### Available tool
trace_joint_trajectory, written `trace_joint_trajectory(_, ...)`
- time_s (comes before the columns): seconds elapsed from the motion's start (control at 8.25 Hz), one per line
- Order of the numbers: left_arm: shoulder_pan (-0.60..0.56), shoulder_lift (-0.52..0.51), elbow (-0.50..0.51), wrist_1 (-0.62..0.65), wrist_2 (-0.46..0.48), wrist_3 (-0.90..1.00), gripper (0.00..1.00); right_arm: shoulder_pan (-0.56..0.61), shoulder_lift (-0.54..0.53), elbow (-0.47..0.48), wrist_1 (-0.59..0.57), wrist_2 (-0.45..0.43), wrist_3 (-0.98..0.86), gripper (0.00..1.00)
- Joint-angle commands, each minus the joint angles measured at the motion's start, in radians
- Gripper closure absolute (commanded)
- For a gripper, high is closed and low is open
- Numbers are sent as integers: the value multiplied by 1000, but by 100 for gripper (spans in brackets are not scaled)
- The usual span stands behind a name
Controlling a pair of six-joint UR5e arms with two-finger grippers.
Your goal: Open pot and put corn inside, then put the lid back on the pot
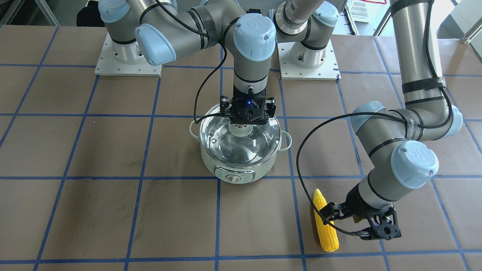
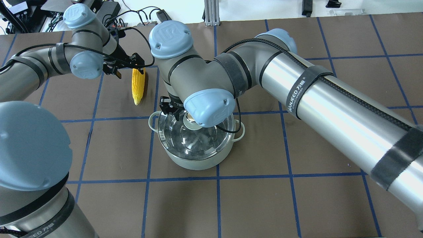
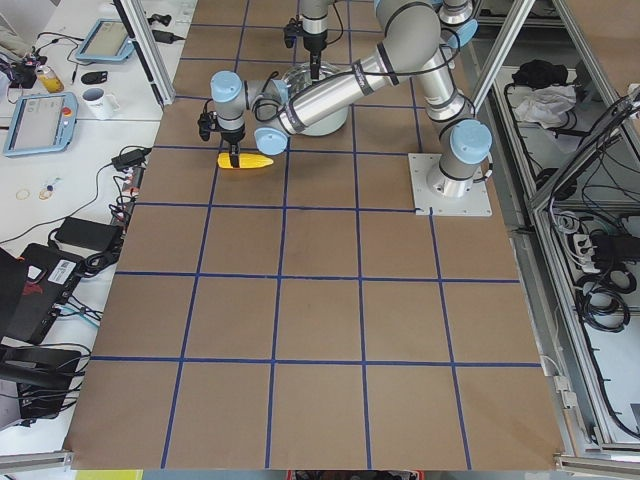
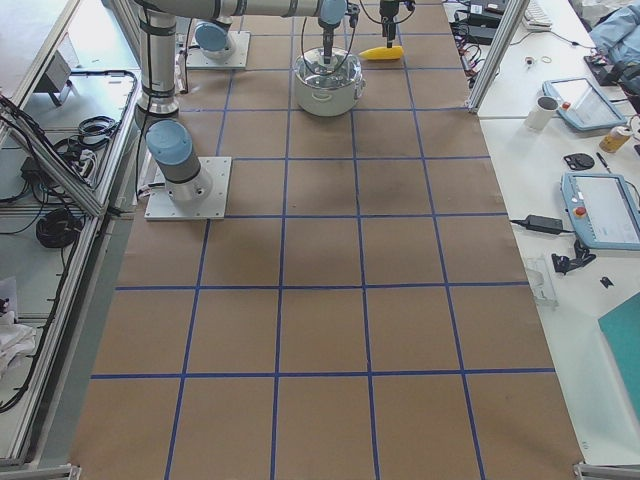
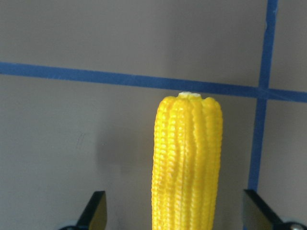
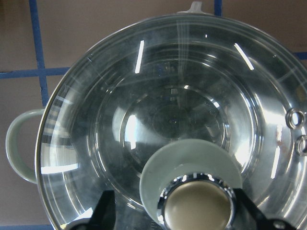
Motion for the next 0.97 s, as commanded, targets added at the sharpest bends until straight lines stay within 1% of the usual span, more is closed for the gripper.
trace_joint_trajectory(0.0,0,-56,2,2,0,-24,0,-21,-5,0,1,-4,-2,25)
trace_joint_trajectory(0.24,0,-64,2,3,0,-91,0,-21,-7,3,5,10,14,33)
trace_joint_trajectory(0.36,0,-78,5,3,0,-93,31,-21,-7,3,8,12,14,35)
trace_joint_trajectory(0.48,0,-78,9,3,6,-92,80,-21,-7,3,10,12,14,38)
trace_joint_trajectory(0.61,0,-78,11,2,5,-92,100,-21,-7,3,10,9,14,42)
trace_joint_trajectory(0.85,0,-67,14,-4,8,-89,100,-21,-7,1,13,7,9,57)
